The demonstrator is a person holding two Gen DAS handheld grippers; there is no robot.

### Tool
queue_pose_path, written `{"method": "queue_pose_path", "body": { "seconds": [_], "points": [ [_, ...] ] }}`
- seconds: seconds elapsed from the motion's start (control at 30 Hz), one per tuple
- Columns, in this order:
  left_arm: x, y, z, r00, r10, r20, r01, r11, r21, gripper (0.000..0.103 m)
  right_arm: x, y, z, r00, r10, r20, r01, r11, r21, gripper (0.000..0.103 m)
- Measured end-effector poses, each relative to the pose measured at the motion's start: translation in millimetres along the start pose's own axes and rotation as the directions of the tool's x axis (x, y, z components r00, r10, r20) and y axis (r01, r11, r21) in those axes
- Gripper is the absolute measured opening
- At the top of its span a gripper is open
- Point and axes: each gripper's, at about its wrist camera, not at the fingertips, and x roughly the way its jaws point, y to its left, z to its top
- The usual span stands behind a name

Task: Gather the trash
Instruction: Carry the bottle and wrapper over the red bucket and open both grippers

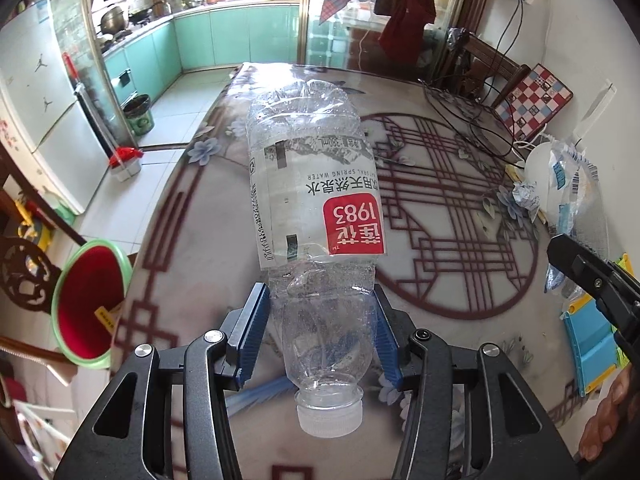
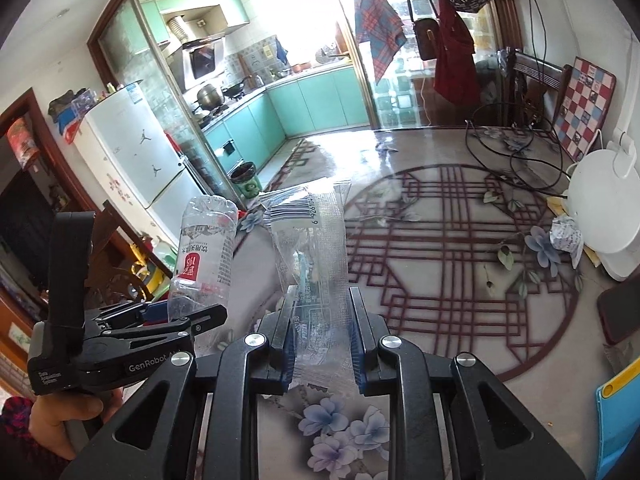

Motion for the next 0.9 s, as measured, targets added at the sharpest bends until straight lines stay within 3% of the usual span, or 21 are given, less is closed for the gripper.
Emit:
{"method": "queue_pose_path", "body": {
  "seconds": [0.43,0.9],
  "points": [
    [-8,43,-8,1.0,0.022,0.009,-0.022,0.998,-0.056,0.048,15,42,5,0.999,0.044,-0.008,-0.045,0.998,-0.045,0.019],
    [-9,115,2,0.999,0.024,0.026,-0.021,0.996,-0.084,0.048,51,109,19,1.0,0.019,-0.008,-0.019,0.997,-0.075,0.019]
  ]
}}
